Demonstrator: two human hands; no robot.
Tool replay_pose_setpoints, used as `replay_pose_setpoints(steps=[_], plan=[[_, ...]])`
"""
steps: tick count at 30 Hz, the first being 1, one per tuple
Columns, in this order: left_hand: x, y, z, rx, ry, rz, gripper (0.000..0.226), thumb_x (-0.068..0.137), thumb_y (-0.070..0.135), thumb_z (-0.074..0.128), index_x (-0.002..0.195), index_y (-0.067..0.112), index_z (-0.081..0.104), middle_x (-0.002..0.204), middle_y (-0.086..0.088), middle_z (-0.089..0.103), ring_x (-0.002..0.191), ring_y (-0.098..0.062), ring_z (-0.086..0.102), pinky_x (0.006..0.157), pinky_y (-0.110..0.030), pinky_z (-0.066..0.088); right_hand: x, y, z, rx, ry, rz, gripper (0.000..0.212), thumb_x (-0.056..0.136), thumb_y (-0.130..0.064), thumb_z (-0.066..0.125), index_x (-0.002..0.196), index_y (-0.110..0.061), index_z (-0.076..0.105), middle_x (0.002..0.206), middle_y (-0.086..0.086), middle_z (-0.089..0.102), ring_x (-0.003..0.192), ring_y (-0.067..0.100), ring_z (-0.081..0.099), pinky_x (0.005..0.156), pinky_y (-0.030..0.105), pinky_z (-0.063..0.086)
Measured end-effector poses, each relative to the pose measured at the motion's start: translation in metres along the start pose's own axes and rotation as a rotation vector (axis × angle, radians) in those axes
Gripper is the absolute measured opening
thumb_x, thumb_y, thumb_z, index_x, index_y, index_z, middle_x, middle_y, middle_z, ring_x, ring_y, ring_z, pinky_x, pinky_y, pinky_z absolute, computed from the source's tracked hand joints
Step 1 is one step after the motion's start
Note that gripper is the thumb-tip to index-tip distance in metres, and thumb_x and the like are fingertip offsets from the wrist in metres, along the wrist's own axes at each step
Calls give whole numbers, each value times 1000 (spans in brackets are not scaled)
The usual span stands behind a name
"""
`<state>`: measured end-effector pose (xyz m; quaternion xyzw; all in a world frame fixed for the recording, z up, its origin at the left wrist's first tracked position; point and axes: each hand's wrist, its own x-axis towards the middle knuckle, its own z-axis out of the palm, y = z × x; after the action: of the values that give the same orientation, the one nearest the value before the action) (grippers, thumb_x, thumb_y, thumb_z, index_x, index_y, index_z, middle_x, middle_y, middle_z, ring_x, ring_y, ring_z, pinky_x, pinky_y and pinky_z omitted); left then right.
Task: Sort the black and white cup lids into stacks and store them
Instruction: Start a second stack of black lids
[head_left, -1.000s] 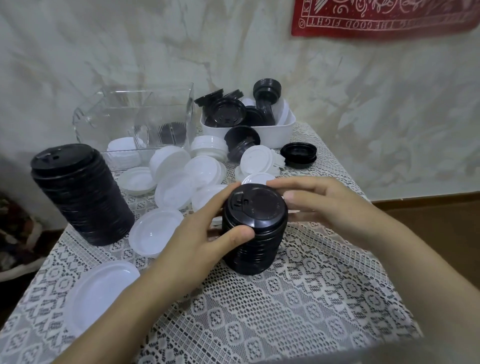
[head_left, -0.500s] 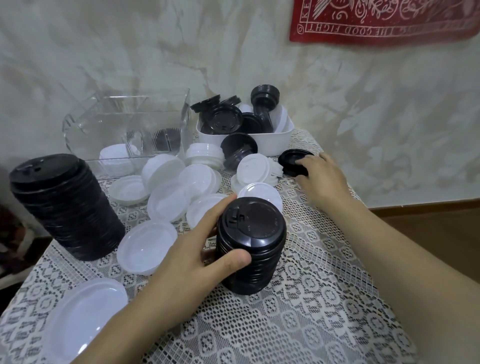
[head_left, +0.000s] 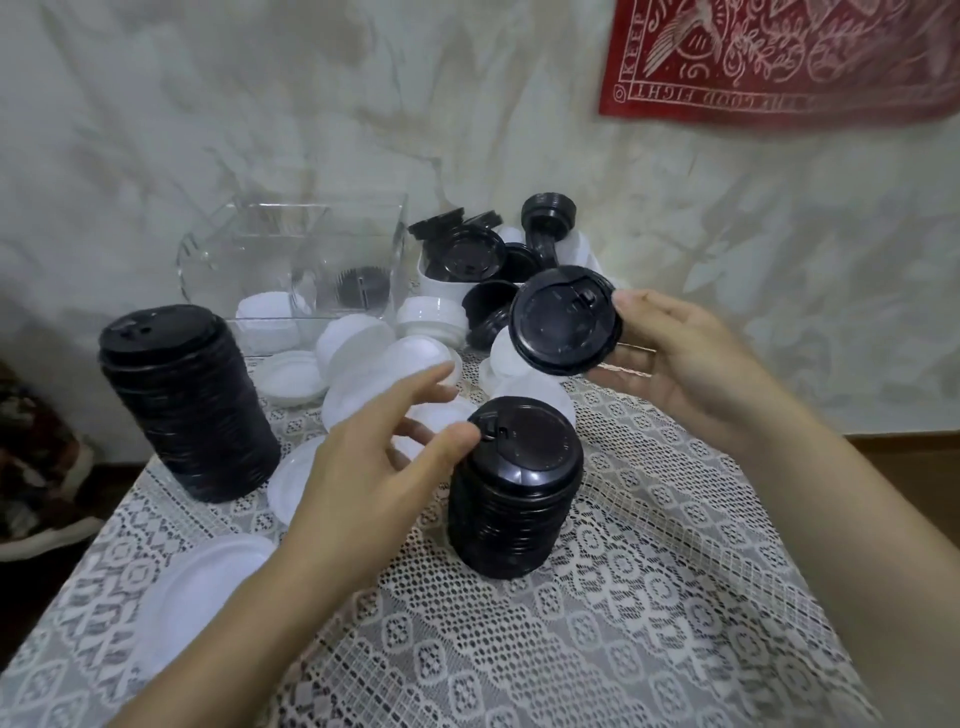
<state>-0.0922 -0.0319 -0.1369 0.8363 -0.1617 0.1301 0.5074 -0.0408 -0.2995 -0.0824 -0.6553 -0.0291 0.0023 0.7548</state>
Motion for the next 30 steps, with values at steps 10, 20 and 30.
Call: replay_pose_setpoints(steps=[10,20,30], plan=[[19,25,4,8,24,154,96,73,60,80,149,56,23,138,38,48,130,8,49,100,-13,44,-29,-17,52,-45,-322,-79,35,82,-31,69,105,-5,67,96,8,77,86,21,77,72,31,62],[18,27,-1,-184,-24,72,76,74,42,82,136,61,43,130,32,63,122,4,61,102,-23,50,-31,-3,30,79,-292,-30,8,88,-25,66,82,-20,67,90,3,72,73,16,69,70,26,60],[7,19,8,-95,-126,70,91,71,54,83,150,53,37,133,39,52,129,12,50,103,-16,40,-22,9,-6,135,-77,106,17,84,-26,67,95,-16,74,88,3,71,72,12,62,63,21,57]])
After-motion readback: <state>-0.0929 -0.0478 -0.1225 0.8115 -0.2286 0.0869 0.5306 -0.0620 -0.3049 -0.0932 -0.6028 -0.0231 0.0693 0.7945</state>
